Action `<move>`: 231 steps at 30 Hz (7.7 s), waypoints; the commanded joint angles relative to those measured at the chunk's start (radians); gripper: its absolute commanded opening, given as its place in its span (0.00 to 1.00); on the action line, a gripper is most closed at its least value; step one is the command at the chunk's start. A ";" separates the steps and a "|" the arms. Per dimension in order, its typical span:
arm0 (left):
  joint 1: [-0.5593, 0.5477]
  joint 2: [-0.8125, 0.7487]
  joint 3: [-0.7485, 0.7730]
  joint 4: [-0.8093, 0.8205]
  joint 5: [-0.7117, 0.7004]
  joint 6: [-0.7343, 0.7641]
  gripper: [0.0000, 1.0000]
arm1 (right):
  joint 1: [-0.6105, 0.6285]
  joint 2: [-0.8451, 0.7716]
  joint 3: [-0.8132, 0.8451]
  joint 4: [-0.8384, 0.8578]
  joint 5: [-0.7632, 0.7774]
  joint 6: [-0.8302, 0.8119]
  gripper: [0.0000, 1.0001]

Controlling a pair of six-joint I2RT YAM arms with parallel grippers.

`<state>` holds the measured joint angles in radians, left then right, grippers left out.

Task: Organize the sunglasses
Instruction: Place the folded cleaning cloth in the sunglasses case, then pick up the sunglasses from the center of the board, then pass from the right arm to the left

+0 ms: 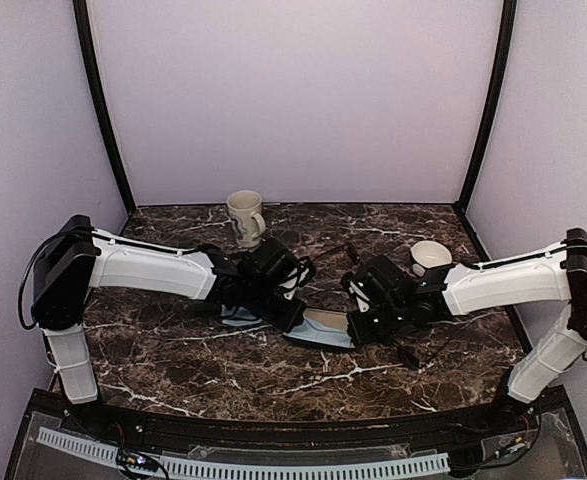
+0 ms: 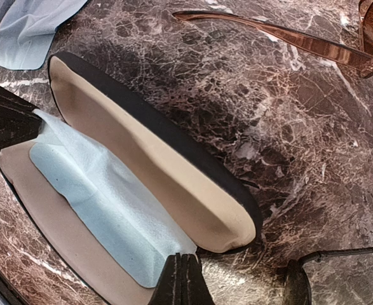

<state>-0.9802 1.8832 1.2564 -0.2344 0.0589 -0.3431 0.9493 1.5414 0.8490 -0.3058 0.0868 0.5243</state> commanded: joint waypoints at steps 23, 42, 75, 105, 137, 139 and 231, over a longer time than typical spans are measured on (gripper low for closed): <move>-0.039 -0.075 -0.021 -0.048 -0.104 0.008 0.53 | 0.005 -0.044 0.038 -0.015 -0.020 0.018 0.32; -0.156 -0.089 -0.163 -0.041 -0.189 -0.090 0.45 | 0.130 0.010 -0.053 0.103 -0.047 0.124 0.23; -0.161 -0.042 0.014 -0.080 -0.264 -0.011 0.48 | -0.051 -0.478 -0.151 -0.243 0.132 0.212 0.35; -0.047 -0.249 -0.136 0.023 -0.236 -0.018 0.70 | -0.221 0.019 0.252 -0.113 0.064 -0.257 0.78; -0.031 -0.333 -0.258 0.027 -0.232 -0.068 0.71 | -0.221 0.476 0.649 -0.301 -0.023 -0.647 0.74; -0.031 -0.331 -0.256 0.026 -0.231 -0.066 0.71 | -0.221 0.499 0.675 -0.315 -0.022 -0.660 0.74; -0.087 -0.435 -0.343 0.514 -0.096 -0.244 0.52 | 0.134 0.030 0.469 0.140 0.042 0.003 0.00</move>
<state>-1.0645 1.4437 0.8742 0.2886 -0.0349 -0.5972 1.0737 1.5620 1.2827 -0.1860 0.1101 0.5148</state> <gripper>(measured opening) 0.576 0.024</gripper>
